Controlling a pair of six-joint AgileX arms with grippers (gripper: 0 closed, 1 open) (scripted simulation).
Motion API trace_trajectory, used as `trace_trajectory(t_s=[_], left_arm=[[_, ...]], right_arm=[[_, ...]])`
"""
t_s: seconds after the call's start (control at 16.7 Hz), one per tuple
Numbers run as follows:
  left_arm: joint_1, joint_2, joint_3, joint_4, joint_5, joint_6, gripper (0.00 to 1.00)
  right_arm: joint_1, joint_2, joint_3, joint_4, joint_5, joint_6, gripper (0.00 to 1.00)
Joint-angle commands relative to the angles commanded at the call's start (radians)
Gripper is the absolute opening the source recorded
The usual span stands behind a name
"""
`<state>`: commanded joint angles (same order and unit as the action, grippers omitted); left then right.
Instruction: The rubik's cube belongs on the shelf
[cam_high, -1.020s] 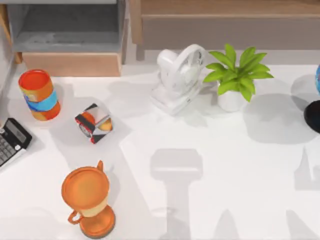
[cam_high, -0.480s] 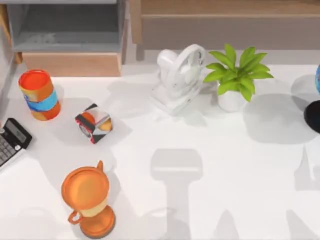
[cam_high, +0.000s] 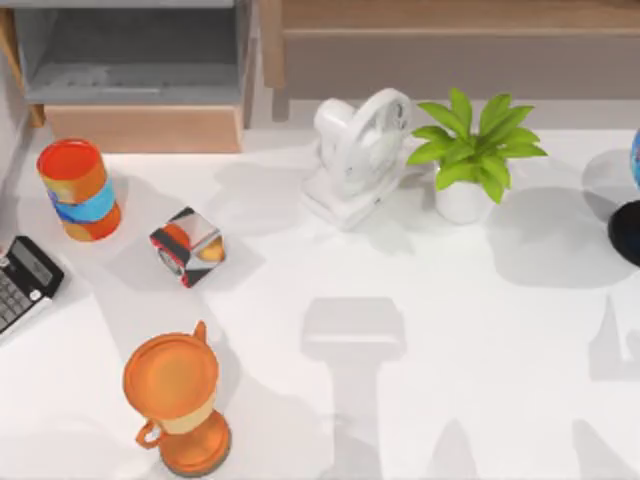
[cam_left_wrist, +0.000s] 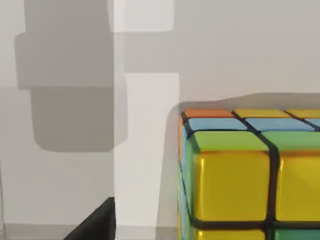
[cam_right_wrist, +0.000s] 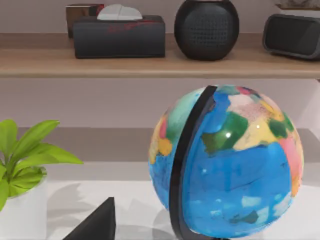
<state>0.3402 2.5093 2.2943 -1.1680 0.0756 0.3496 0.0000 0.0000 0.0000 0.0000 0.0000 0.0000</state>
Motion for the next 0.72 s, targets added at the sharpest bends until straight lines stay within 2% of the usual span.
trace_trajectory(t_s=[0.3, 0.72], left_arm=[[-0.004, 0.010, -0.001, 0.011, 0.000, -0.002, 1.00], [-0.004, 0.010, -0.001, 0.011, 0.000, -0.002, 0.47]], right_arm=[[0.000, 0.000, 0.000, 0.000, 0.000, 0.000, 1.00], [0.000, 0.000, 0.000, 0.000, 0.000, 0.000, 1.00]])
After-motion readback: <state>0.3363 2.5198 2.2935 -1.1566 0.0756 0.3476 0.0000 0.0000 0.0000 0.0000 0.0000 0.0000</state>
